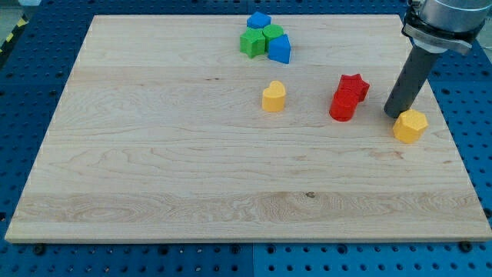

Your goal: Slide the red star towards the center left

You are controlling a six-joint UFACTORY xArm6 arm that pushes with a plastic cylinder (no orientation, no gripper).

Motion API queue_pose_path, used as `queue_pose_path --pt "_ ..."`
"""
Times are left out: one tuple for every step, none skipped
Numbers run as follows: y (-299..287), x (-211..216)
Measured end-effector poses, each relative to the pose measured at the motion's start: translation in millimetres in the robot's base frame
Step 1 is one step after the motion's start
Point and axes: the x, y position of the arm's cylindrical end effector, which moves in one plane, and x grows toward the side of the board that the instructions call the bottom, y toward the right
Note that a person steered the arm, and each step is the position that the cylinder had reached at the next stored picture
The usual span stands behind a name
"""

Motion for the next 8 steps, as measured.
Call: queue_pose_path --pt "-6.6 -10.2" --pt "-33.0 -30.9" --pt "-70.8 -49.1" --pt "-105.7 -67.4" --pt "-124.7 -78.6" --pt "-125.2 -98.6" --pt "-128.9 -109.2" --pt "-149.3 -109.2"
